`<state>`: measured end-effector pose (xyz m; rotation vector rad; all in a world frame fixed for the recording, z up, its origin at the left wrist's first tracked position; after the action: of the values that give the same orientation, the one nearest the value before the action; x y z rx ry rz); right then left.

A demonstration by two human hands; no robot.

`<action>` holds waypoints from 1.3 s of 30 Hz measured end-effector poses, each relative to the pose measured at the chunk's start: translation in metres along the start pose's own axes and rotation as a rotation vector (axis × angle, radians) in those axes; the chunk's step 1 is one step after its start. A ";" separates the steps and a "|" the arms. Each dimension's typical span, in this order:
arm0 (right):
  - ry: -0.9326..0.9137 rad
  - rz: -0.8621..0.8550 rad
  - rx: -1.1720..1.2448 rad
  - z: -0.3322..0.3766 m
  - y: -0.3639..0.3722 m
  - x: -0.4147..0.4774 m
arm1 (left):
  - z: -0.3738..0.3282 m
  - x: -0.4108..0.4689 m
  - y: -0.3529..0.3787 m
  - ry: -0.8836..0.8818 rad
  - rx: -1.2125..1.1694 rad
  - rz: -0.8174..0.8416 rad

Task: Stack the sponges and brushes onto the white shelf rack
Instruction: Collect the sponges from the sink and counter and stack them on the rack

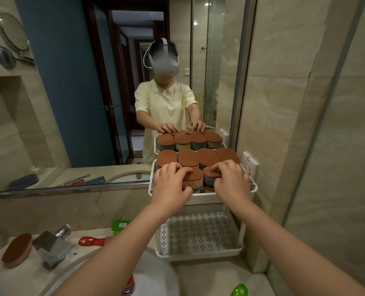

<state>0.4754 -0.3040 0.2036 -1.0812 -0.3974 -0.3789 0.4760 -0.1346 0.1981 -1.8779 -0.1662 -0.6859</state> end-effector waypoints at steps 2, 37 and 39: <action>0.000 -0.012 0.033 0.004 -0.003 -0.004 | 0.000 -0.004 -0.003 0.002 -0.035 -0.005; -0.316 0.593 0.711 0.354 0.229 -0.152 | 0.349 -0.248 -0.128 -0.782 -0.504 -0.280; -0.314 0.635 0.717 0.377 0.247 -0.159 | 0.375 -0.264 -0.133 -0.816 -0.494 -0.285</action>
<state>0.4088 0.1562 0.0927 -0.5062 -0.3987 0.4820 0.3452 0.3067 0.0701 -2.5571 -0.8618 -0.0949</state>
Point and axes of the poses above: each hand's wrist, its own x-axis towards the middle knuckle, its own y-axis out of the palm, z = x × y, the point moved 9 cm from there along x, towards the middle knuckle
